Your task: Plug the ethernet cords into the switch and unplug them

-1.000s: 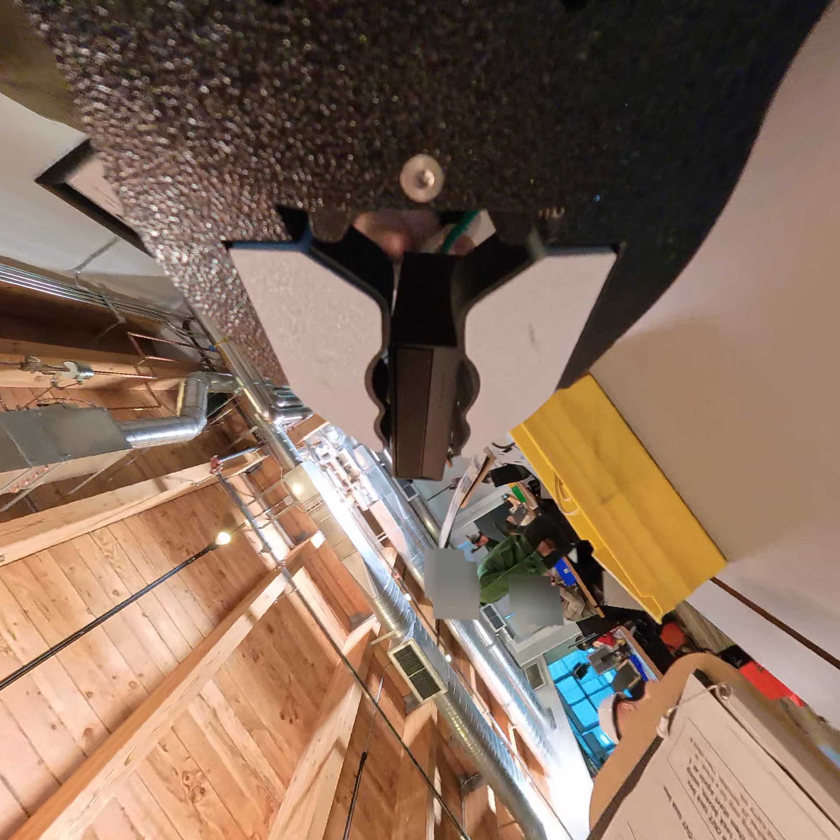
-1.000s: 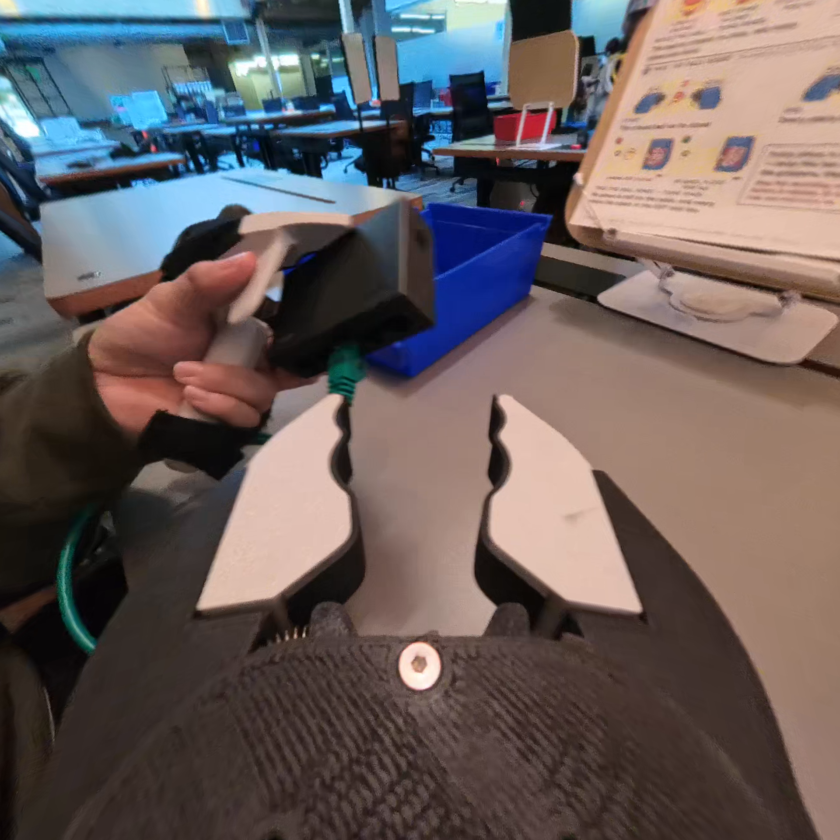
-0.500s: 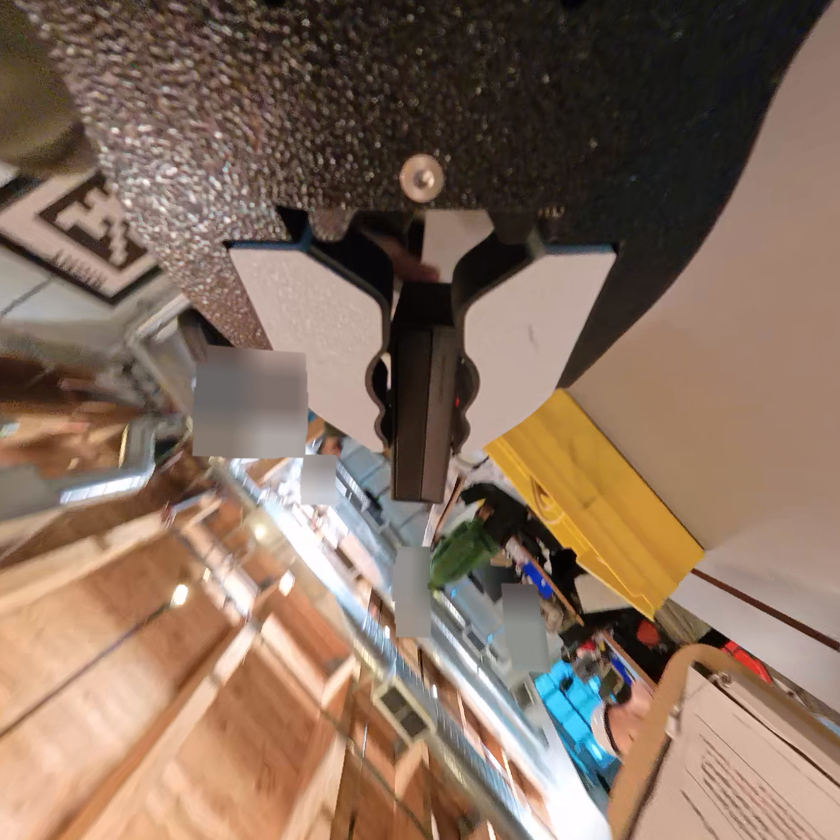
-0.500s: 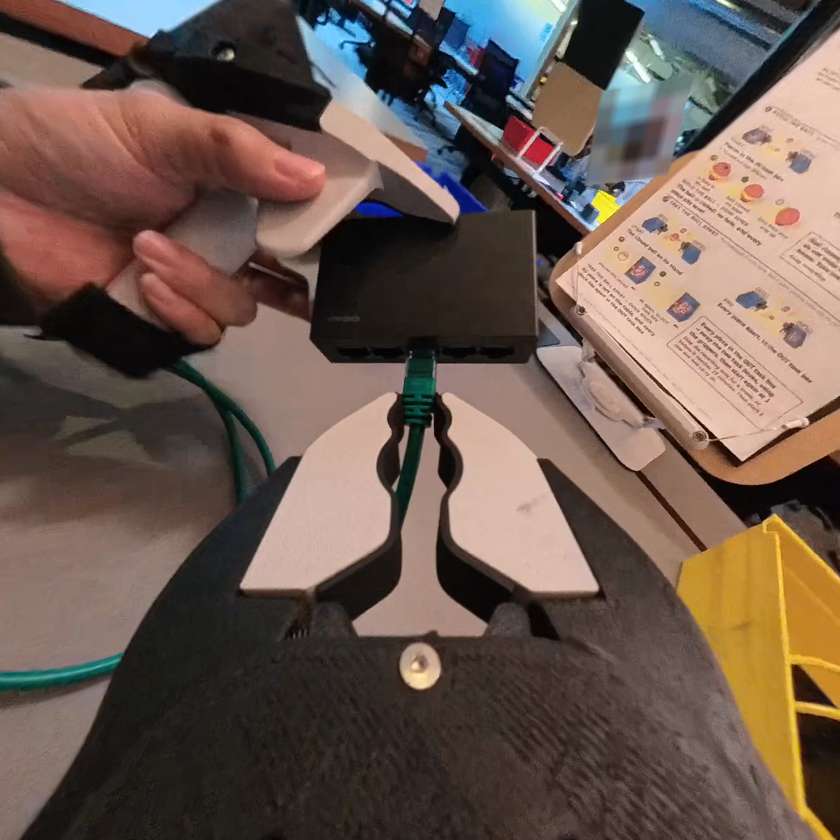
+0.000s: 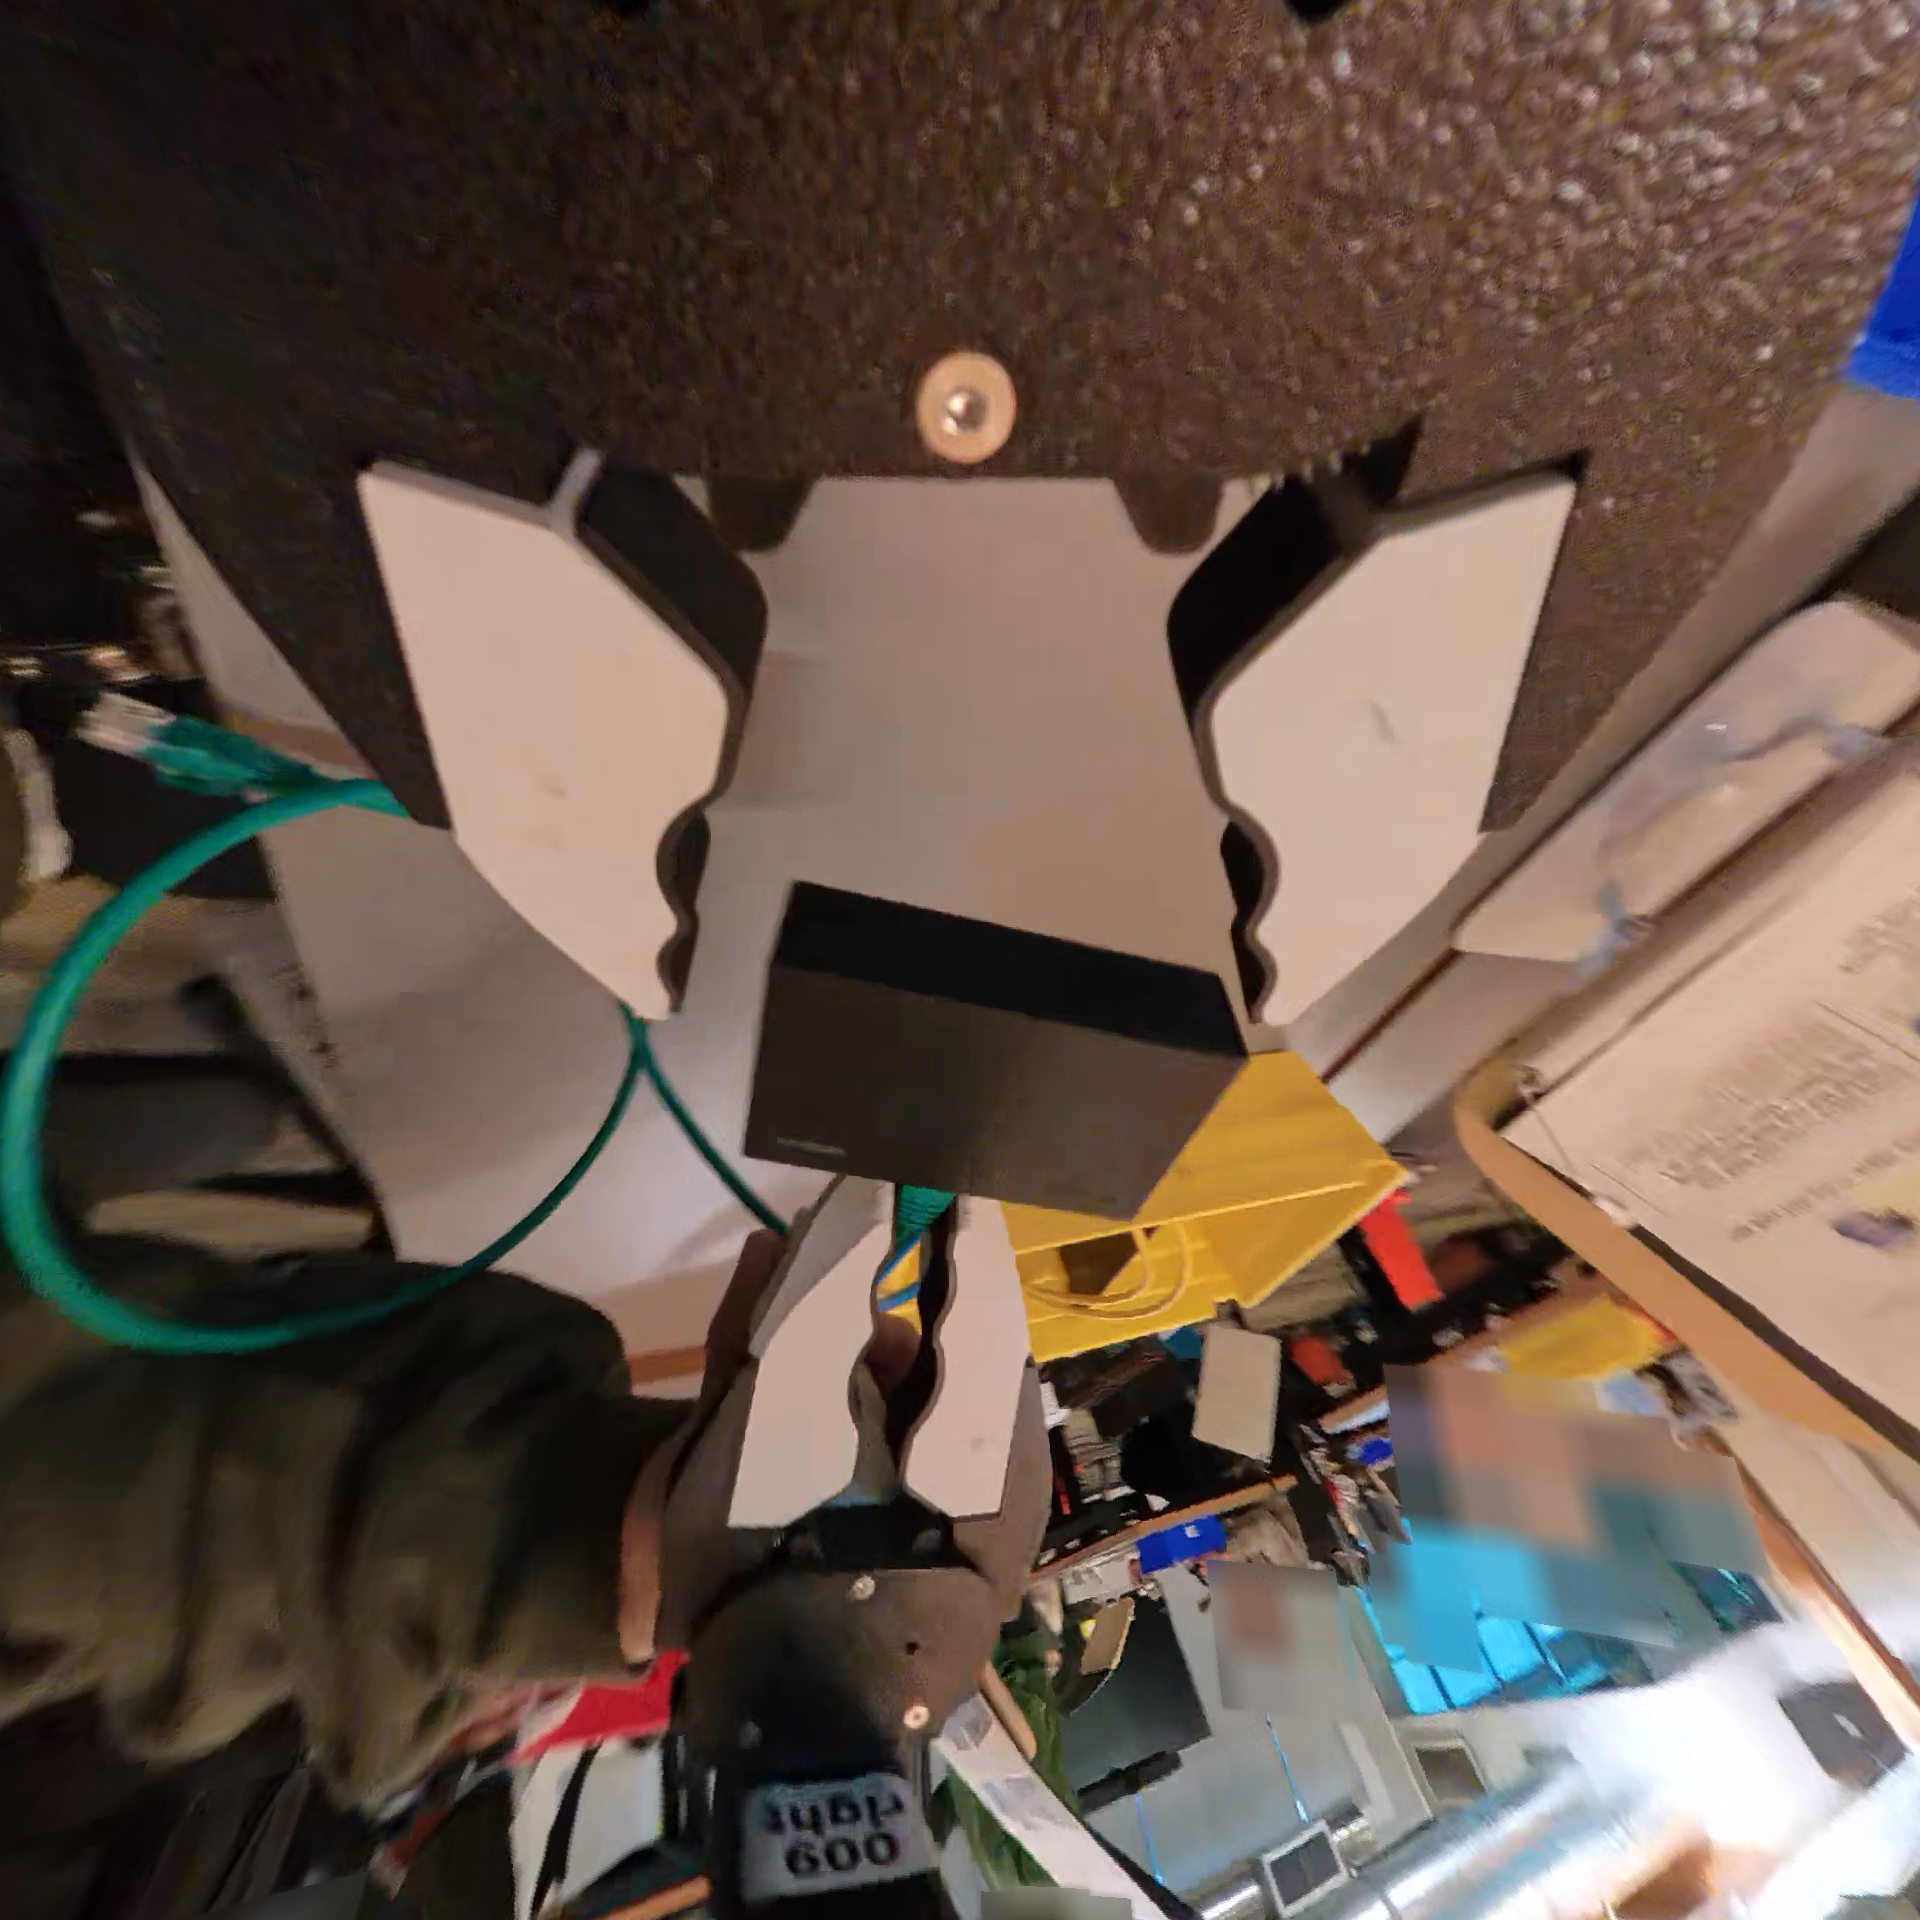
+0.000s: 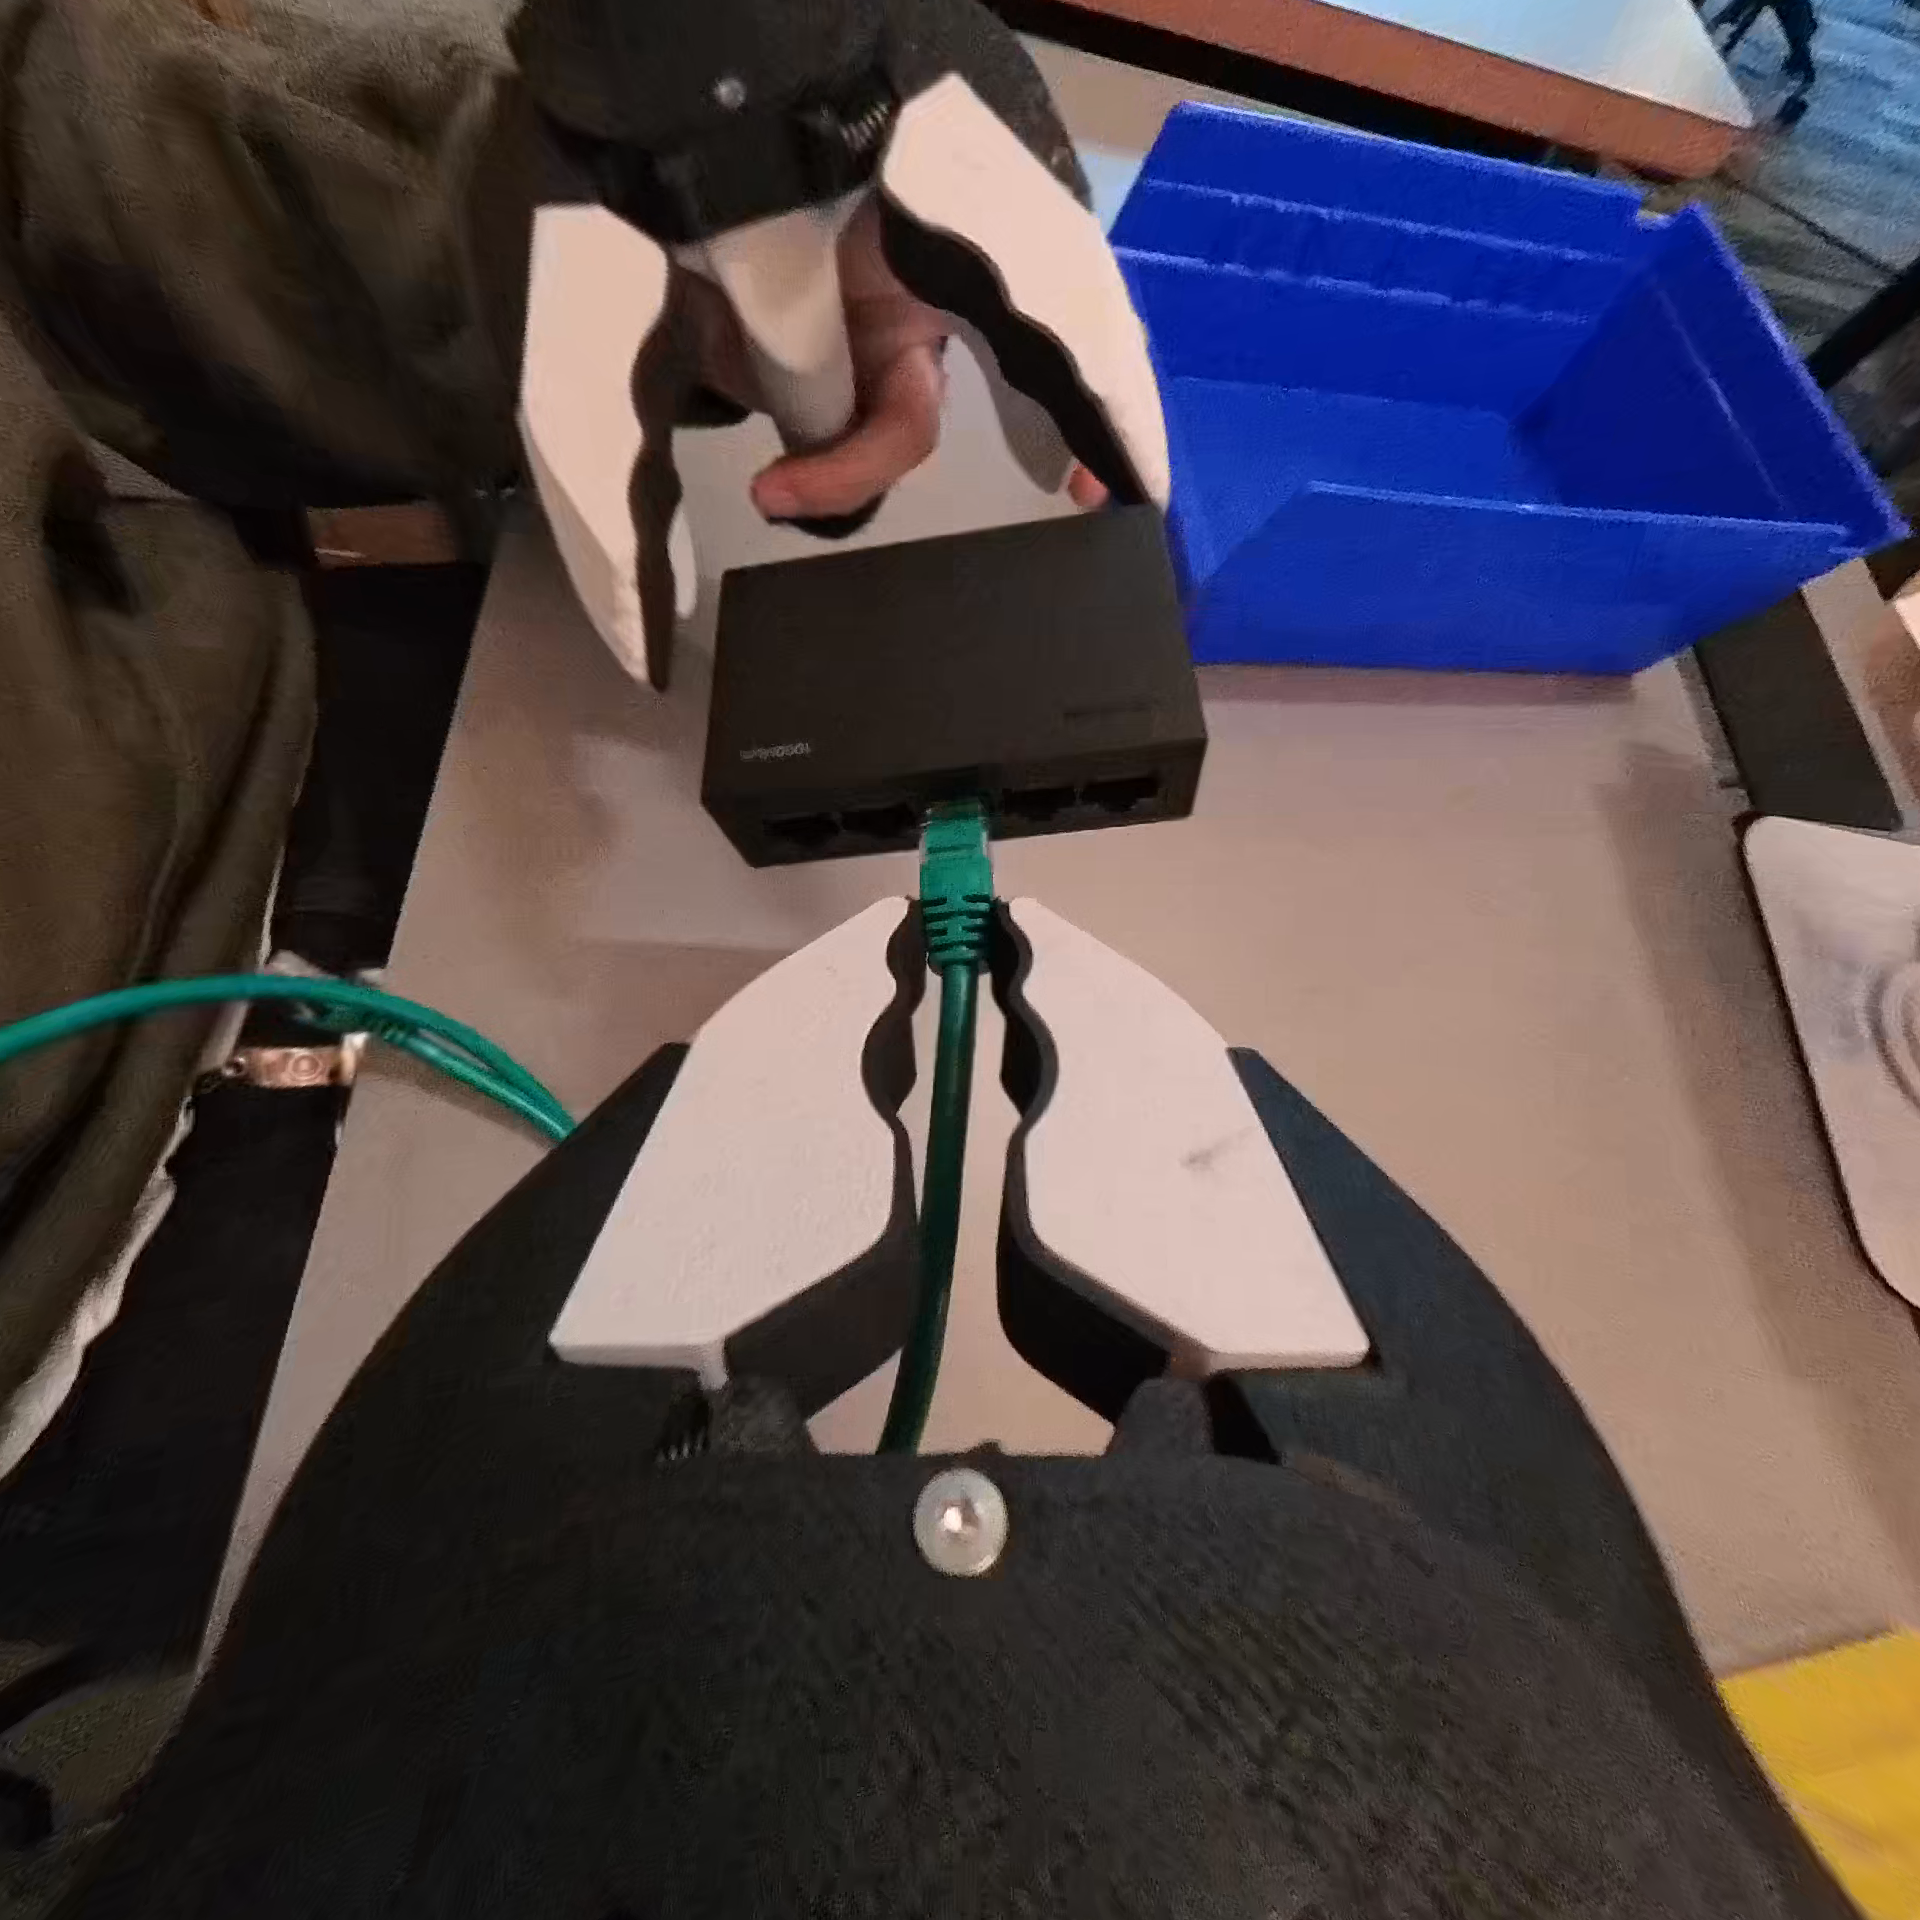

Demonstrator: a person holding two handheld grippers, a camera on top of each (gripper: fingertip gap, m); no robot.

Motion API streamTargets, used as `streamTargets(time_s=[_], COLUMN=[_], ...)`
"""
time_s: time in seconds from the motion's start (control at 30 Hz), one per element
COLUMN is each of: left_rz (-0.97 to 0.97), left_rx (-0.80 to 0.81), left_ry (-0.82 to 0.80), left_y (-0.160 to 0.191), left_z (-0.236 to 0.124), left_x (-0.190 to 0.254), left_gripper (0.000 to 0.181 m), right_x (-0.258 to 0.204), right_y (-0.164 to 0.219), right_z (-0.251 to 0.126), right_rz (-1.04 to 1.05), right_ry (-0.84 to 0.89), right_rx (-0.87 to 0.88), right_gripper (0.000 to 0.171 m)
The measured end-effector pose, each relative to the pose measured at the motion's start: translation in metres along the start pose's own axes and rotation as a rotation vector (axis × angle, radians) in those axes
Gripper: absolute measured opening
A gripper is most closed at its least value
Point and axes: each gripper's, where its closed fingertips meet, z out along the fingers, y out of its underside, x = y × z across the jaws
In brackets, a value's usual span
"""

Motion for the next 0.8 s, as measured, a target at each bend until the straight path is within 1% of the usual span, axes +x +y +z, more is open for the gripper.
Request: streamTargets(time_s=[0.03, 0.07, 0.1, 0.17, 0.2, 0.27, 0.33, 0.43, 0.53, 0.63, 0.8], left_rz=[0.034, 0.054, 0.065, 0.057, 0.046, 0.015, 0.019, 0.052, 0.057, 0.073, 0.083], left_rx=[-0.011, -0.024, -0.039, -0.058, -0.047, -0.01, -0.008, -0.077, -0.069, -0.085, -0.138], left_ry=[-0.016, -0.016, -0.005, 0.011, 0.003, 0.008, 0.055, 0.035, 0.005, -0.022, -0.061], left_y=[0.003, 0.006, 0.01, 0.016, 0.015, 0.011, 0.014, 0.031, 0.031, 0.033, 0.043], left_z=[0.003, 0.006, 0.008, 0.012, 0.014, 0.015, 0.018, 0.023, 0.024, 0.025, 0.03], left_x=[0.001, 0.003, 0.006, 0.01, 0.01, 0.011, 0.019, 0.018, 0.014, 0.011, 0.007], left_gripper=[0.099, 0.1, 0.105, 0.119, 0.123, 0.124, 0.134, 0.136, 0.135, 0.134, 0.133], right_x=[-0.005, -0.008, -0.011, -0.013, -0.012, -0.014, -0.022, -0.021, -0.018, -0.017, -0.013], right_y=[-0.001, -0.003, -0.006, -0.011, -0.009, -0.006, -0.009, -0.01, -0.01, -0.011, -0.007], right_z=[0.003, 0.006, 0.008, 0.013, 0.015, 0.02, 0.024, 0.025, 0.024, 0.024, 0.023], right_rz=[-0.012, -0.03, -0.051, -0.078, -0.073, -0.1, -0.127, -0.149, -0.099, -0.053, -0.07], right_ry=[-0.029, -0.049, -0.06, -0.063, -0.064, -0.079, -0.108, -0.089, -0.083, -0.081, -0.053], right_rx=[0.012, 0.028, 0.047, 0.073, 0.055, 0.036, 0.041, 0.023, 0.029, 0.072, 0.065], right_gripper=[0.012, 0.012, 0.012, 0.012, 0.012, 0.012, 0.012, 0.012, 0.012, 0.012, 0.012])
